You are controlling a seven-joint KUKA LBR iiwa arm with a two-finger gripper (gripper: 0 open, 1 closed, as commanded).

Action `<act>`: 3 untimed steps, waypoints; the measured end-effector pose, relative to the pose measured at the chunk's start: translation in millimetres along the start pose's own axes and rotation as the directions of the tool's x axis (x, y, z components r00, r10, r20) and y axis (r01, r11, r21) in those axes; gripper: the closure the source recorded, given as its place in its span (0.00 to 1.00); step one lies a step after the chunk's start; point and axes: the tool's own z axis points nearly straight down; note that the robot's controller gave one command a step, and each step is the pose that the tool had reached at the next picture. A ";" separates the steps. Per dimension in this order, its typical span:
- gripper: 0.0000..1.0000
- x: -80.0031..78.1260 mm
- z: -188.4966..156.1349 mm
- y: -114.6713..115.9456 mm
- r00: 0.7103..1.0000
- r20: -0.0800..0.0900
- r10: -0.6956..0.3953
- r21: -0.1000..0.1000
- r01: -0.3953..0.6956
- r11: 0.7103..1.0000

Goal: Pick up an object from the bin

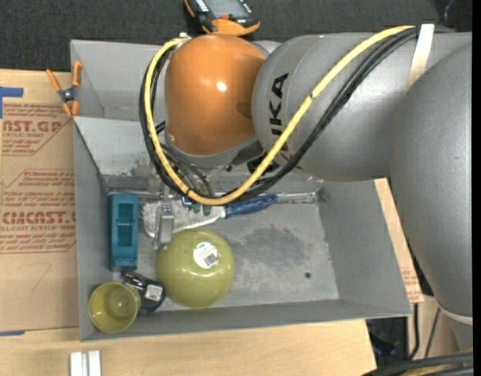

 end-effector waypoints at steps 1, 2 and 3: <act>0.00 -1.8 -5.2 -1.7 1.000 0.008 0.003 -0.001 -0.003 1.000; 0.00 -26.5 68.2 -69.9 0.996 0.004 -0.088 0.001 0.088 0.996; 0.00 -35.9 67.0 -43.8 0.959 0.015 0.282 -0.013 -0.282 0.959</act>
Offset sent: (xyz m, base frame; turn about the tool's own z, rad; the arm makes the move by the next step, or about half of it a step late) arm 0.0265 -0.0690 -0.0671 -0.0902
